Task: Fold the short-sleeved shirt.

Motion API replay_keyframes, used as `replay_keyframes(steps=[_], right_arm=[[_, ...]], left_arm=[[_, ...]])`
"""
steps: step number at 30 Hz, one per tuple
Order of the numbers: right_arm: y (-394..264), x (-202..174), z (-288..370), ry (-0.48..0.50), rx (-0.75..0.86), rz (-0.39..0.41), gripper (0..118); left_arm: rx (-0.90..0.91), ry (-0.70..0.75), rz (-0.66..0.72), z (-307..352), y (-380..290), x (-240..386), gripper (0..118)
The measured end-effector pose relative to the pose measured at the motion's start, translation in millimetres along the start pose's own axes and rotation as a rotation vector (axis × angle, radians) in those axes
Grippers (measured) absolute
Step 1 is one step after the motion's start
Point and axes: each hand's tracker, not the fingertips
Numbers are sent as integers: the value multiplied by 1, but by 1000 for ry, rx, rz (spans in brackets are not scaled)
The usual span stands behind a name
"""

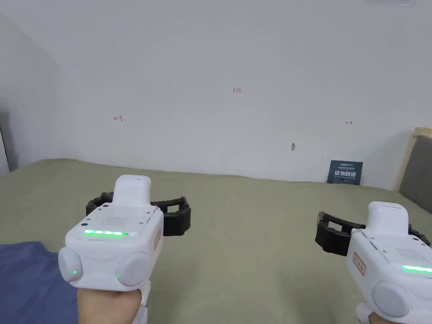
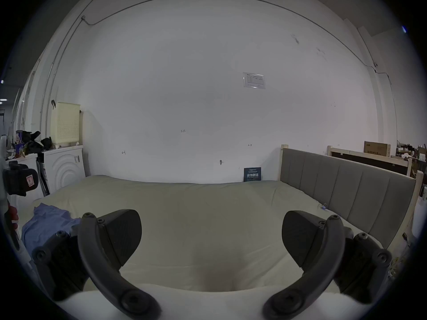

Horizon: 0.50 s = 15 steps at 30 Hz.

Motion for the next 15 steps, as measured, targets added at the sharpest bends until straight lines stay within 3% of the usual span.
replay_keyframes(steps=[13, 15], right_arm=[[6, 3, 0, 1, 17, -20, 117], [22, -2, -1, -9, 55, 40, 117]], left_arm=[[-8, -8, -7, 2, 6, 1, 118], [26, -45, 89, -2, 19, -5, 118]])
